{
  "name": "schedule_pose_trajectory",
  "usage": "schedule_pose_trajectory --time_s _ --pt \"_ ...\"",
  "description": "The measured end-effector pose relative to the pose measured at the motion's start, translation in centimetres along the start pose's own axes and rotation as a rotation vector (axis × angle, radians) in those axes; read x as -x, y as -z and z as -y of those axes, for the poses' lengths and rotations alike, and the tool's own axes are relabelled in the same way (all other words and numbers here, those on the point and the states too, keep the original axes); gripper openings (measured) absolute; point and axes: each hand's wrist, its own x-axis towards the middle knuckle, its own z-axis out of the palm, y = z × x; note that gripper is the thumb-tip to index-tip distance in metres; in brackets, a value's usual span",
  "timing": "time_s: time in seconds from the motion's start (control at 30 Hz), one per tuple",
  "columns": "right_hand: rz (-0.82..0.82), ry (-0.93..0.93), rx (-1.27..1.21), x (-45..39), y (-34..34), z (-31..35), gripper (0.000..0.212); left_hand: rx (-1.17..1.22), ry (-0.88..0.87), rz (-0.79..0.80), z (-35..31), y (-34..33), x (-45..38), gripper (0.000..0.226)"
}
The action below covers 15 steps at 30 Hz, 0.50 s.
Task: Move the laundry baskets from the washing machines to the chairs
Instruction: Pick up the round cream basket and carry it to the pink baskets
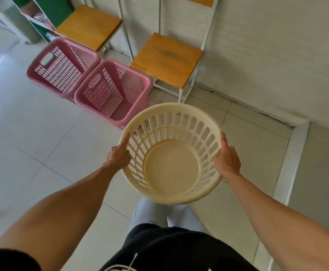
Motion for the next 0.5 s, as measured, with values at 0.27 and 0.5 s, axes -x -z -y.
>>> schedule_pose_trajectory --time_s 0.27,0.5 --pt "0.061 -0.011 0.009 -7.1 -0.4 4.3 0.065 0.026 0.011 0.063 -0.5 1.3 -7.8 0.078" --pt "0.109 -0.027 0.041 -13.9 -1.4 6.7 0.065 0.092 -0.001 0.142 -1.1 1.7 -14.8 0.086"
